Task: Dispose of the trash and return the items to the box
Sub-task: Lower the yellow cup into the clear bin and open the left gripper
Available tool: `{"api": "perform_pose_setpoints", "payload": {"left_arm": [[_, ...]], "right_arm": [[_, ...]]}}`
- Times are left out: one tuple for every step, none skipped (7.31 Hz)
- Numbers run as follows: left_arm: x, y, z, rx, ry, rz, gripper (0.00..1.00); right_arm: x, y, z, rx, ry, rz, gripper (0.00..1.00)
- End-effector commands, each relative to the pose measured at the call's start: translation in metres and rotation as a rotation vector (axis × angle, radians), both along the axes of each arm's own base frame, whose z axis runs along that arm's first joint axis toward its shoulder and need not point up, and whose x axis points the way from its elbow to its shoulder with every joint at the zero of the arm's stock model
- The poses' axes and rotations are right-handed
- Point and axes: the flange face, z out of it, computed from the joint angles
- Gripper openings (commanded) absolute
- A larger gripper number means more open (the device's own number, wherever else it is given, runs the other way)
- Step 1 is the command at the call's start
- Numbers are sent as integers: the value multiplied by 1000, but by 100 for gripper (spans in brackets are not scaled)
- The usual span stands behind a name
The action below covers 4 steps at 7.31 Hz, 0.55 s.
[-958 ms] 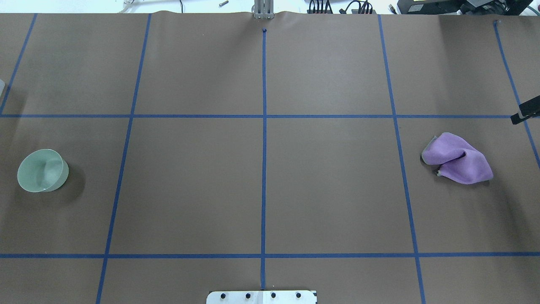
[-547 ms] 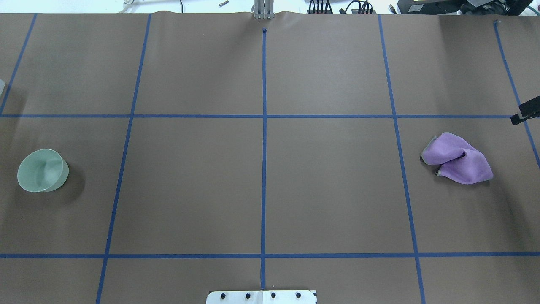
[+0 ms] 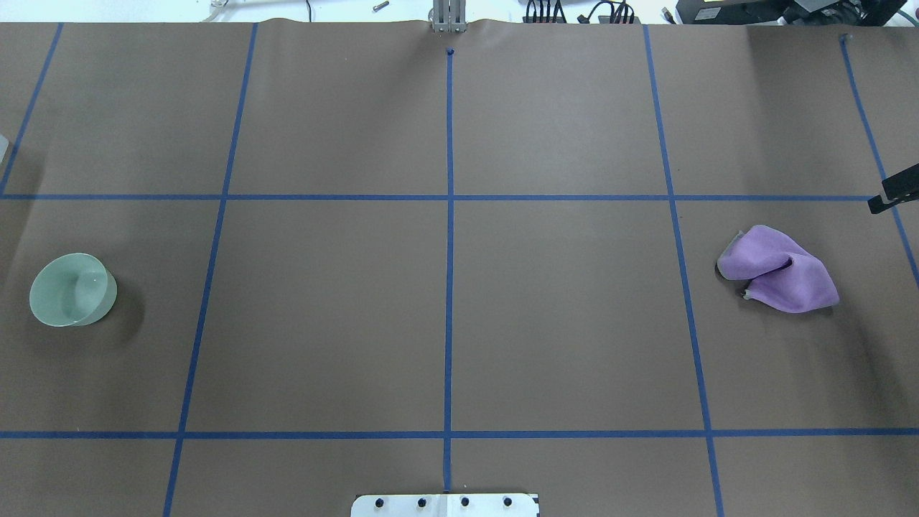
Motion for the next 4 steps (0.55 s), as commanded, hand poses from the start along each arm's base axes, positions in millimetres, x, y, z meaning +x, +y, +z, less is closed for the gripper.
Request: {"api": "perform_pose_setpoints", "payload": {"left_arm": [[56, 54, -97, -84, 18, -101, 90], [110, 86, -91, -97, 26, -92, 91], [141, 107, -79, -75, 54, -85, 97], [170, 130, -63, -47, 40, -79, 97]], "right_arm": [[0, 2, 0, -3, -2, -1, 100], [-3, 3, 0, -3, -2, -6, 100], [-4, 3, 1, -6, -2, -8, 100], [-6, 3, 1, -6, -2, -11, 100]]}}
